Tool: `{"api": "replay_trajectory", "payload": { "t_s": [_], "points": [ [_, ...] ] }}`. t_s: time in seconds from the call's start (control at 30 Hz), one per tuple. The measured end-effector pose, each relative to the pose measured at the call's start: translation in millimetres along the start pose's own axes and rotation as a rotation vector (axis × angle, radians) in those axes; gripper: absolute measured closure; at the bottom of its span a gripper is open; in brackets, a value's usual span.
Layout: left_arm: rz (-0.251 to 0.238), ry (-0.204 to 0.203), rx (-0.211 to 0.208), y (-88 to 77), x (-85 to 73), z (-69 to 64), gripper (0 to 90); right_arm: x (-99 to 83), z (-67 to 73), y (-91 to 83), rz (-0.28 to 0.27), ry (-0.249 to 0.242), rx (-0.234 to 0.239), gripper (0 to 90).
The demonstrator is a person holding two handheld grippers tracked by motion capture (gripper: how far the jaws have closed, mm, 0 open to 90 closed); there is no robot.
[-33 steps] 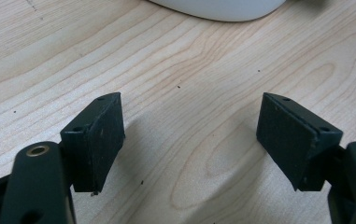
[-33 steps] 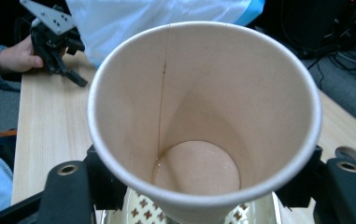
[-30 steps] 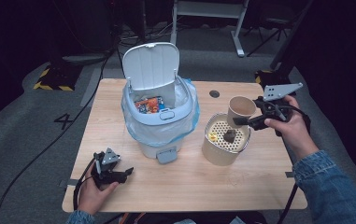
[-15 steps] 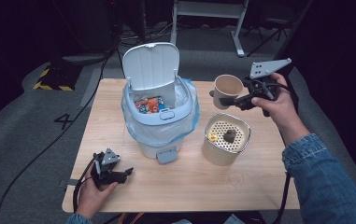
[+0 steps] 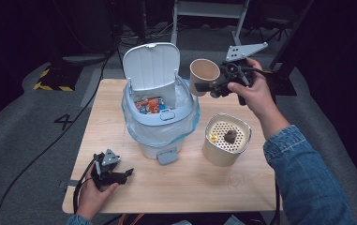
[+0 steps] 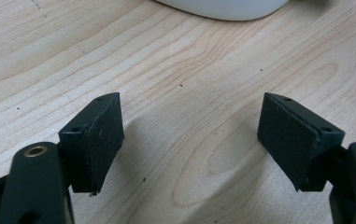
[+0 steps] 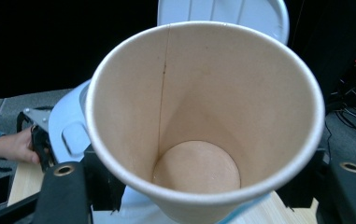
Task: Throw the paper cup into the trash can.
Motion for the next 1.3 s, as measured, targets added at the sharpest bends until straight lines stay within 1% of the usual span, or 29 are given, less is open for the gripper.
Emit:
{"api": "replay_trajectory", "payload": {
  "t_s": [0.2, 0.37, 0.43, 0.5, 0.53, 0.67, 0.8, 1.07, 1.13, 1.2, 1.23, 1.27, 1.3],
  "points": [
    [0.001, 0.004, 0.005, 0.1, 0.6, 0.5, 22.5, 10.0, 0.2, 23.0, -0.035, 0.022, 0.012, 31.2],
    [0.001, 0.003, 0.005, 0.2, 0.6, 0.5, 22.5, 14.5, 1.5, 39.8, -0.032, 0.02, 0.019, 30.8],
    [0.001, 0.004, 0.005, 0.2, 0.6, 0.5, 22.5, 16.3, 1.7, 45.7, -0.038, 0.015, 0.015, 30.5],
    [0.001, 0.003, 0.004, 0.2, 0.6, 0.5, 22.5, 18.1, 2.8, 51.7, -0.041, 0.018, 0.023, 30.3],
    [0.001, 0.003, 0.005, 0.2, 0.6, 0.5, 22.5, 18.9, 3.7, 55.0, -0.042, 0.011, 0.025, 30.2],
    [0.001, 0.003, 0.005, 0.2, 0.6, 0.4, 22.5, 21.0, 8.0, 67.8, -0.028, 0.004, 0.037, 30.0],
    [0.001, 0.003, 0.005, 0.2, 0.6, 0.4, 22.5, 20.7, 10.9, 77.9, -0.019, 0.007, 0.049, 30.0],
    [0.001, 0.003, 0.005, 0.2, 0.5, 0.5, 22.5, 15.6, 14.1, 93.8, 0.038, 0.013, 0.069, 28.9],
    [0.001, 0.003, 0.004, 0.2, 0.6, 0.5, 22.5, 12.7, 14.3, 97.9, 0.061, 0.0, 0.07, 25.9],
    [0.001, 0.003, 0.005, 0.2, 0.6, 0.5, 22.5, 9.9, 15.8, 103.4, 0.076, -0.02, 0.056, 13.4],
    [0.001, 0.003, 0.005, 0.2, 0.5, 0.5, 22.5, 9.1, 16.6, 105.8, 0.077, -0.014, 0.044, 15.3],
    [0.001, 0.004, 0.004, 0.2, 0.6, 0.5, 22.5, 8.7, 17.3, 107.3, 0.073, 0.004, 0.035, 19.0],
    [0.001, 0.003, 0.004, 0.2, 0.6, 0.5, 22.5, 8.5, 17.7, 108.1, 0.069, 0.019, 0.026, 16.6]
  ]
}}
Point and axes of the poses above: each handheld gripper's, and its own axes: y roughly forward along the jaws, x roughly out of its top, z roughly to its left, the point moved 2 cm from there along y, roughly forward along the jaws, and after that the axes turned 12 degrees about -y, right-handed, at the moved point
